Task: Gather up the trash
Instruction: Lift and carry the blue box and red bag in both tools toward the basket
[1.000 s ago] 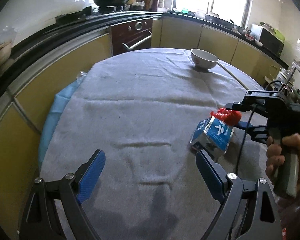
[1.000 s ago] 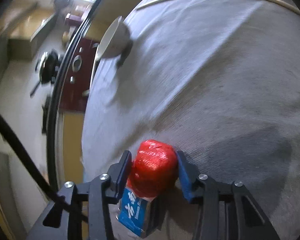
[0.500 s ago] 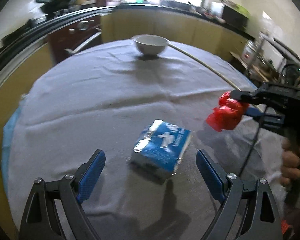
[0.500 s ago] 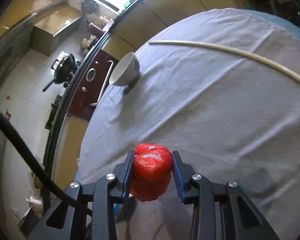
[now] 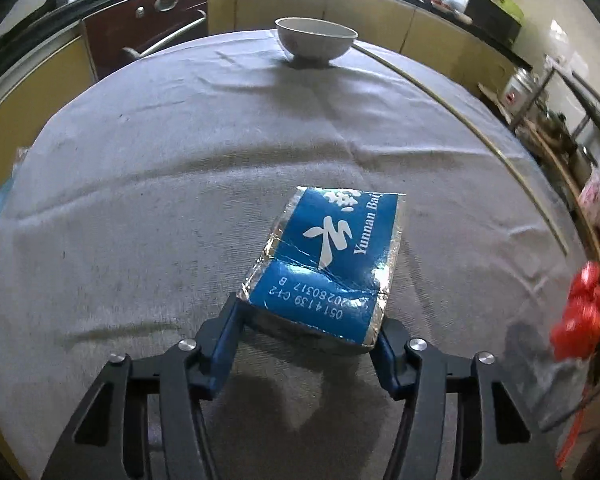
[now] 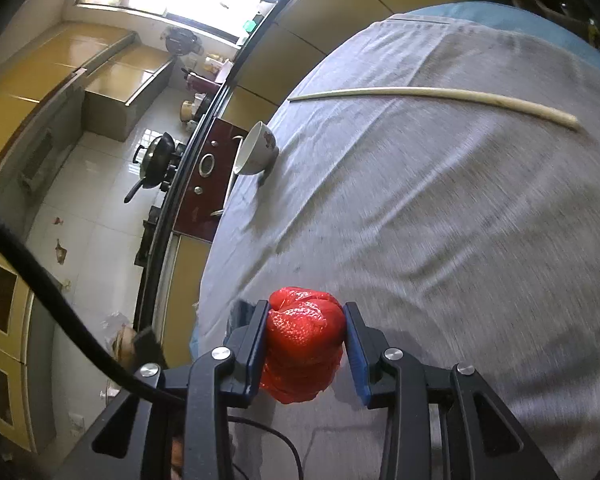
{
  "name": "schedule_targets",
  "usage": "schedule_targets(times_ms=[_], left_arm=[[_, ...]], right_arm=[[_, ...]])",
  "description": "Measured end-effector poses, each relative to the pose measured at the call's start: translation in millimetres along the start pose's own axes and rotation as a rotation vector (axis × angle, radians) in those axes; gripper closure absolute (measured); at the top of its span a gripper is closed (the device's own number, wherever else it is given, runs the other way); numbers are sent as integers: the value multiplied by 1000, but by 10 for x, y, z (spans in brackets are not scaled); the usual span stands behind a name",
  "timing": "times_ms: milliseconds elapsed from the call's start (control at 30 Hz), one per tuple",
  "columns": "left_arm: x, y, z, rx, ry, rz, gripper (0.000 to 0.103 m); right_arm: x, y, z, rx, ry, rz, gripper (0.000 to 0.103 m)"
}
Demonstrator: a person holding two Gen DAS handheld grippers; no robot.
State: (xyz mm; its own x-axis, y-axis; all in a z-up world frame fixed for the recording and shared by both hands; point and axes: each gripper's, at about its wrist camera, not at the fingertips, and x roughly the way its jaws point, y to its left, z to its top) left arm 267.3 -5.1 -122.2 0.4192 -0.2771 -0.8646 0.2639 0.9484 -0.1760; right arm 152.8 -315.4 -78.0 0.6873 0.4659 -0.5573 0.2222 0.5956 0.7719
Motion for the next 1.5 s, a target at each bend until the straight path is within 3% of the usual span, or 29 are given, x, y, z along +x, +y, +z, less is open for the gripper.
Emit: schedule_targets(times_ms=[433, 767, 1100, 1500], left_arm=[[-1033, -482, -595, 17, -152, 61, 44], [-1806, -1141, -1091, 125, -290, 59, 44], [-2105, -1484, -1426, 182, -356, 68, 44], [-2216, -1788, -1676, 240, -403, 205, 44]], right_arm=[[-751, 61, -413, -65, -78, 29, 65], [-1492, 147, -749, -103, -166, 67, 65], [-1959, 73, -1018, -97, -211, 85, 65], [-2143, 35, -1125, -77, -228, 120, 64]])
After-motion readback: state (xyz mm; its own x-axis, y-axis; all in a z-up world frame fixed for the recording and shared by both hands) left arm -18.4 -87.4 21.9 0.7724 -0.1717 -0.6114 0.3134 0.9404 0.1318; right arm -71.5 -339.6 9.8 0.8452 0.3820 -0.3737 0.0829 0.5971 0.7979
